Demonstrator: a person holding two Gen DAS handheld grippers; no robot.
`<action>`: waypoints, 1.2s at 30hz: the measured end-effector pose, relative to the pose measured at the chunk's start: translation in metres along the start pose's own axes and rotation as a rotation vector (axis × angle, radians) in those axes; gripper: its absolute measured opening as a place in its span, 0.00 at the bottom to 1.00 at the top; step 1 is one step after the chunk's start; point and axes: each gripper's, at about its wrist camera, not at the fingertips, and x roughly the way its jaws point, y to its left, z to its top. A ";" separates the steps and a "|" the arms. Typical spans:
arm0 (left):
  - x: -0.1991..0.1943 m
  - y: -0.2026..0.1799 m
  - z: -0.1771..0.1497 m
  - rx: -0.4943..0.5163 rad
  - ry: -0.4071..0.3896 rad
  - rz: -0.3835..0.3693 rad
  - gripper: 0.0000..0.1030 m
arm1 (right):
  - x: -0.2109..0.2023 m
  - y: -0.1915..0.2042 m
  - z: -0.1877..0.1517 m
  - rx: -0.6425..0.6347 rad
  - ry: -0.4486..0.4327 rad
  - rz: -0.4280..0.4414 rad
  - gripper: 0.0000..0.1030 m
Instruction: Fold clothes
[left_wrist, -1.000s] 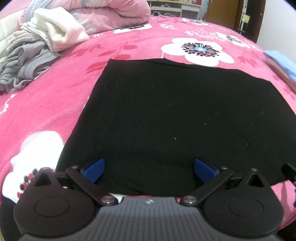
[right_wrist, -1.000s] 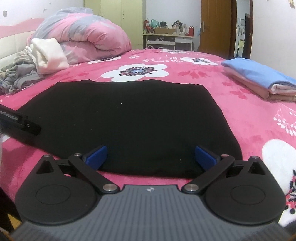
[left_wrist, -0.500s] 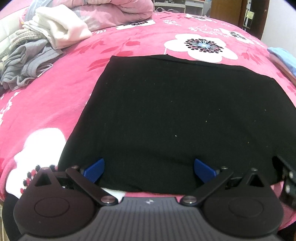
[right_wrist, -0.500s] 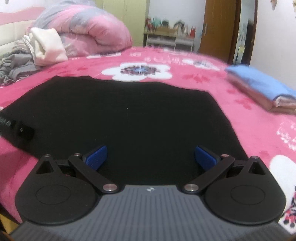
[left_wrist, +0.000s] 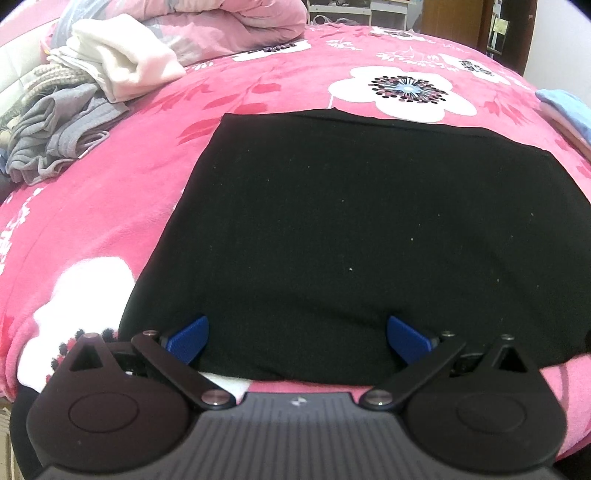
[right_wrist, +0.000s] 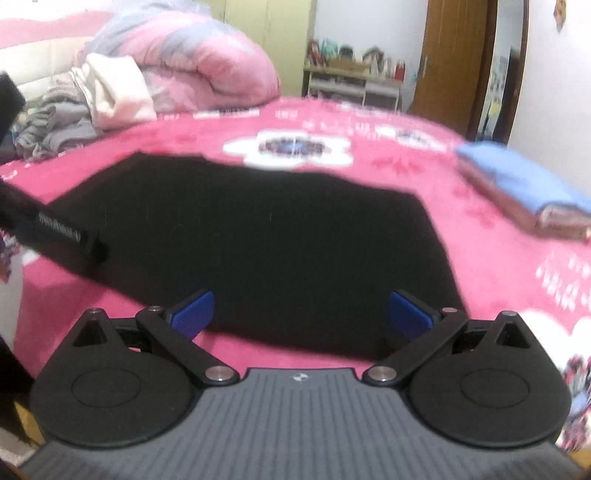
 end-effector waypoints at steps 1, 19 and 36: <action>0.000 0.000 0.000 0.003 -0.002 0.002 1.00 | 0.000 -0.001 0.003 -0.002 -0.012 -0.008 0.99; -0.002 -0.005 -0.003 0.021 -0.023 0.025 1.00 | 0.040 -0.016 -0.011 0.113 0.038 -0.064 0.99; -0.004 0.022 -0.009 -0.007 -0.072 -0.126 1.00 | 0.041 -0.020 -0.009 0.137 0.054 -0.057 0.99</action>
